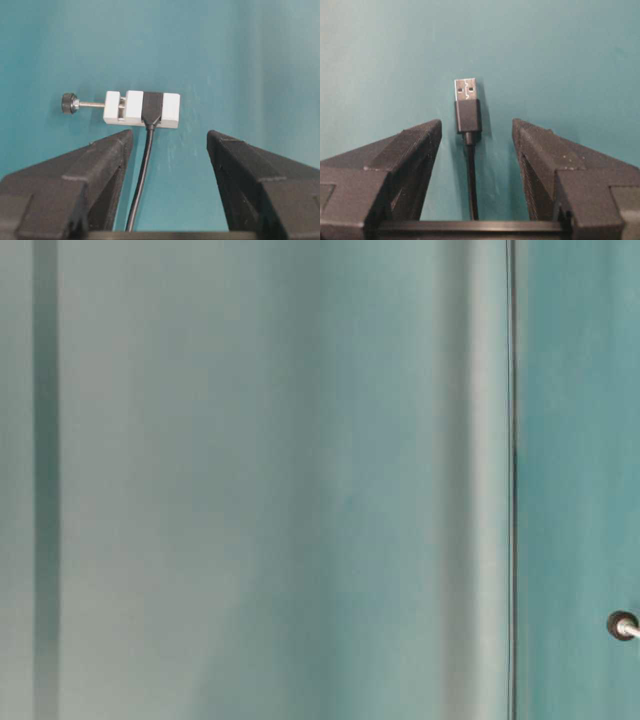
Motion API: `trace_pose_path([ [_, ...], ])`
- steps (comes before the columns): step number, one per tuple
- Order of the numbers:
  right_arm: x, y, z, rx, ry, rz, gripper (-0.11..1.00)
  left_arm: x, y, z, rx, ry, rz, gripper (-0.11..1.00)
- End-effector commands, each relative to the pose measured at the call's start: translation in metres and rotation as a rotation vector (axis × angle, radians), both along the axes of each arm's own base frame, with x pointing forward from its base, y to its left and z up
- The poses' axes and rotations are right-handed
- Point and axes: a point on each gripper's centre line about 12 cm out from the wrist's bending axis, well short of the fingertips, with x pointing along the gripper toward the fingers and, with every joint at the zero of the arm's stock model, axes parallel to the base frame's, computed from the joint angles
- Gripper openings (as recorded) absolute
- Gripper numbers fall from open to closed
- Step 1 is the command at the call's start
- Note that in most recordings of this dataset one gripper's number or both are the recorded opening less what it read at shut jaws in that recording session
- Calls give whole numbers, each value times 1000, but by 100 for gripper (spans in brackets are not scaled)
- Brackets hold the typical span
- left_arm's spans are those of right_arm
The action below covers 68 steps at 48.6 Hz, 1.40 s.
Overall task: Insert the USB cable into the female connector supported by the left arm.
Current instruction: 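Open the right gripper around the black USB-A plug, then close the right gripper on the USB plug and grip it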
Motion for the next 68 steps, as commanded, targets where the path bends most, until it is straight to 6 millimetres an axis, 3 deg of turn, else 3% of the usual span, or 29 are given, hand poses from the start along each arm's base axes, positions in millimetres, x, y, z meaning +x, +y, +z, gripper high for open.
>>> trace_pose_path([
  [1,6,0,6,-3,-32,2,60,3,0,5,-10,-17,6,65],
  [17,7,0,6,-3,-34,4,46,2,0,3,-11,-11,6,65],
  [47,15,8,-1,1,-12,33,45,0,0,1,-11,-5,6,65],
  [68,10,12,-6,22,36,34,42,1,0,2,-11,-8,7,65],
])
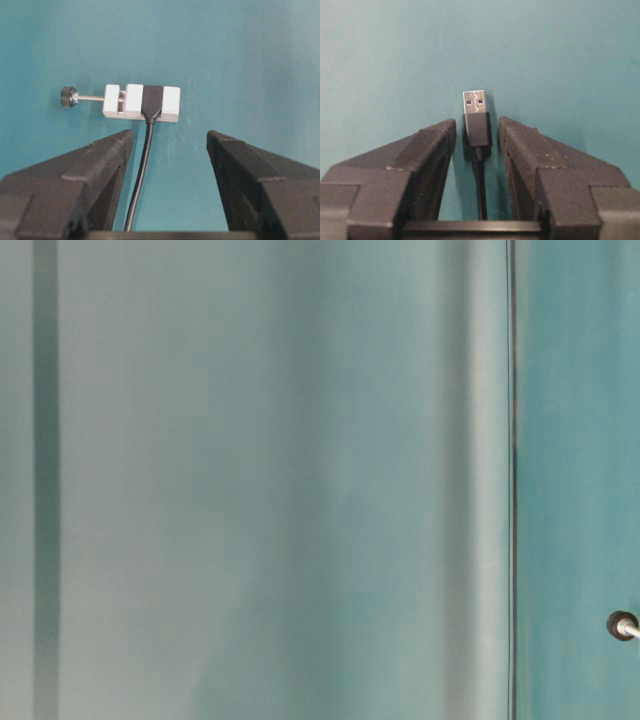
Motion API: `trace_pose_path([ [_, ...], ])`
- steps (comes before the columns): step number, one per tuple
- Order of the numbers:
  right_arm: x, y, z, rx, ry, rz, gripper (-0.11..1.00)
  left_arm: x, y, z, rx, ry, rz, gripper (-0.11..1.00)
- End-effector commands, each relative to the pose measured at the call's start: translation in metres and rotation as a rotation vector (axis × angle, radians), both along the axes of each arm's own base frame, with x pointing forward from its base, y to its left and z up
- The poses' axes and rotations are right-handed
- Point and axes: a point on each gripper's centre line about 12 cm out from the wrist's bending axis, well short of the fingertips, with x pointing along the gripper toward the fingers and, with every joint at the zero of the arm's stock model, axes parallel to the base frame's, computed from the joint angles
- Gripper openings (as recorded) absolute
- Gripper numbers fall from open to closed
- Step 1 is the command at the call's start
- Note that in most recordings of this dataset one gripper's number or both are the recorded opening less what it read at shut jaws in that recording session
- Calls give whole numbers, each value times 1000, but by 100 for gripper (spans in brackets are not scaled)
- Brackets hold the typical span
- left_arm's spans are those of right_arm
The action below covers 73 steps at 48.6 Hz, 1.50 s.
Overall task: Insert the USB cable into the female connector supported by the left arm.
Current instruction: 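Close the right gripper on the USB plug and grip it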
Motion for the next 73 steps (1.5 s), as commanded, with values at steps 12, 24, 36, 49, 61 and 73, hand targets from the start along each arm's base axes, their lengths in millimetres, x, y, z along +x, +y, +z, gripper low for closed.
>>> trace_pose_path([
  [12,5,4,4,-4,-17,19,33,3,0,5,-9,-19,6,65],
  [24,1,3,15,-7,-13,16,30,3,0,4,-9,-16,6,64],
  [36,-9,2,16,-8,23,9,30,1,0,2,-9,-10,6,64],
  [49,-6,2,18,-38,16,43,22,2,0,3,-9,-13,6,64],
  [61,-1,-1,22,-44,-1,37,21,1,0,2,-9,-11,6,64],
  [73,14,-7,31,-50,-6,21,21,-2,0,-3,-10,1,6,64],
])
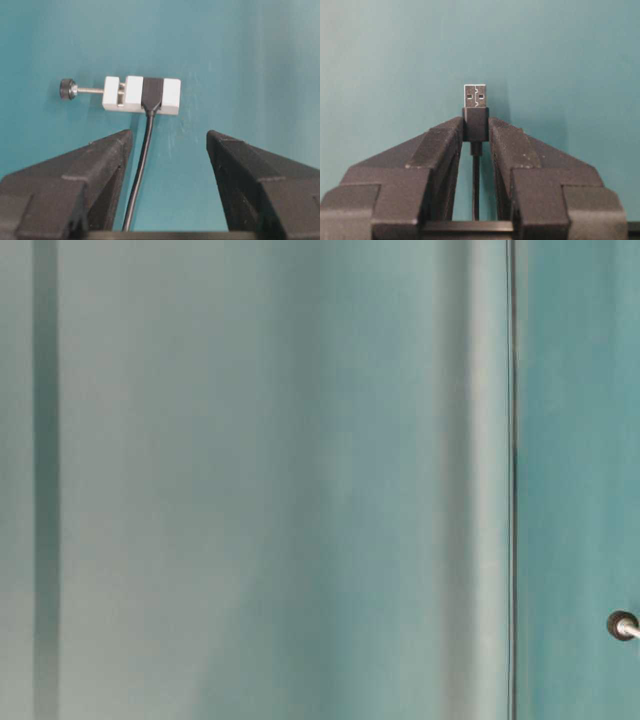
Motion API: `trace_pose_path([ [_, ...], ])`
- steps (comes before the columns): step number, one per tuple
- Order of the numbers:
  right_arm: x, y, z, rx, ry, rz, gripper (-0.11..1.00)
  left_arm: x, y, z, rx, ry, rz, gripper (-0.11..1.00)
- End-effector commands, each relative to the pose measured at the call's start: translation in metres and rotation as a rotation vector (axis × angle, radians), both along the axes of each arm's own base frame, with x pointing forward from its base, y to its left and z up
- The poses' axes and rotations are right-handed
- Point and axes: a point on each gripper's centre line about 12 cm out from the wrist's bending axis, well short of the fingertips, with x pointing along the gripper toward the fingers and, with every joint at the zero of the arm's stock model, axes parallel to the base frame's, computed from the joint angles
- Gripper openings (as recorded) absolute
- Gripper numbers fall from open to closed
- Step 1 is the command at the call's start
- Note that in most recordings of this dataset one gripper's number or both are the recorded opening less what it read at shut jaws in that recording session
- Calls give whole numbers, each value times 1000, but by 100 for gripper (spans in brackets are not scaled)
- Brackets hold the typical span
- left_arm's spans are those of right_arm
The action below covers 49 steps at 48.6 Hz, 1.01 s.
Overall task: Insert the USB cable into the female connector supported by the left arm.
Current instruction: 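Close the right gripper on the USB plug and grip it, then lift the plug and carry it left toward the white holder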
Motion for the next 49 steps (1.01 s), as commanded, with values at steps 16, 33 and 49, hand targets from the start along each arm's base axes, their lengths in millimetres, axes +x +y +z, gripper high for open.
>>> trace_pose_path([
  [16,46,-8,37,-62,77,37,21,9,-11,-3,-59,-29,-2,64],
  [33,76,-6,72,-52,162,32,21,10,-11,-42,-42,-35,-11,64],
  [49,121,10,73,9,230,2,21,20,3,-66,71,-95,-24,64],
])
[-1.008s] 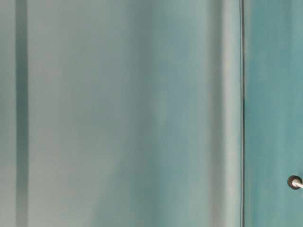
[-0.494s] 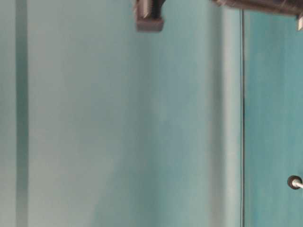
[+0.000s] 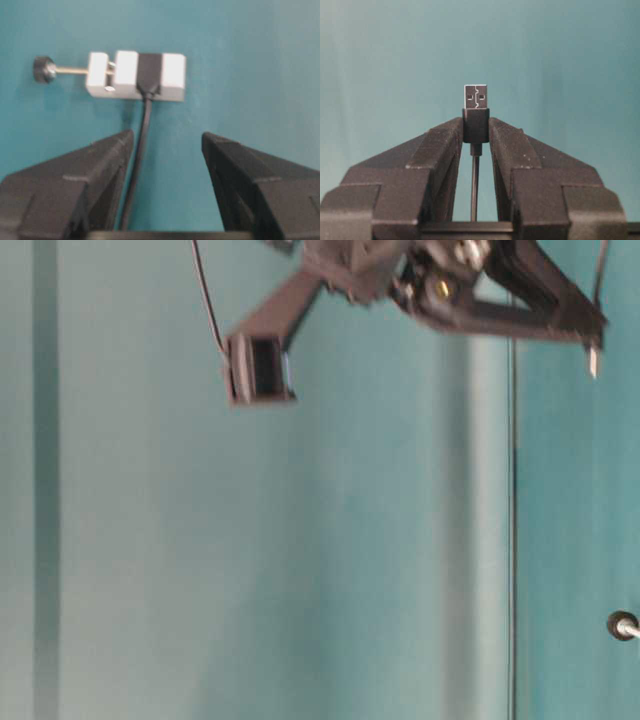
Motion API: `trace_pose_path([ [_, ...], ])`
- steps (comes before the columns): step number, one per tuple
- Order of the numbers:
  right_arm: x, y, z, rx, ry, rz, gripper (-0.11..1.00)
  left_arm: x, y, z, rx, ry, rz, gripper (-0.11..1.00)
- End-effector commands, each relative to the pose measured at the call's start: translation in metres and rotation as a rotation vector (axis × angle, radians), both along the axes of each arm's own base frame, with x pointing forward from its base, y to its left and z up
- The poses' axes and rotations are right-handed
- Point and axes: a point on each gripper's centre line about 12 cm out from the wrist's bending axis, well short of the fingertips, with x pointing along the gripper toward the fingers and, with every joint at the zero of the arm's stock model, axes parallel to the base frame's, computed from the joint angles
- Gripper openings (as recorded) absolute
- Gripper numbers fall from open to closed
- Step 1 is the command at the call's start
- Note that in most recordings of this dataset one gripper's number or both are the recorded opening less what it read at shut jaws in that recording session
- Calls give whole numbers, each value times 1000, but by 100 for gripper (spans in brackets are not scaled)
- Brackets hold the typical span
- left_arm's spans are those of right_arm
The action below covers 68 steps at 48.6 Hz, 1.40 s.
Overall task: Insert the USB cable into the female connector supported by the left arm.
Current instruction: 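Lift the plug and carry it left toward the white holder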
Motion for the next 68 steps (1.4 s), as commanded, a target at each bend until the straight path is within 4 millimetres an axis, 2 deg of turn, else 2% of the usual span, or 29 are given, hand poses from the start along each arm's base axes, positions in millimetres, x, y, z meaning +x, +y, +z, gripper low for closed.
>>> trace_pose_path([
  [1,22,0,10,8,-22,-14,21,11,5,1,41,-36,-8,64],
  [11,65,-1,2,9,25,-26,21,25,7,-13,60,-34,-12,64],
  [19,82,-3,0,-9,28,-18,21,25,13,-19,64,-44,11,64],
  [42,108,-8,-7,-64,18,9,21,31,20,-30,74,-62,29,64],
  [68,126,-9,-17,-74,17,24,21,36,21,-34,77,-76,30,64],
])
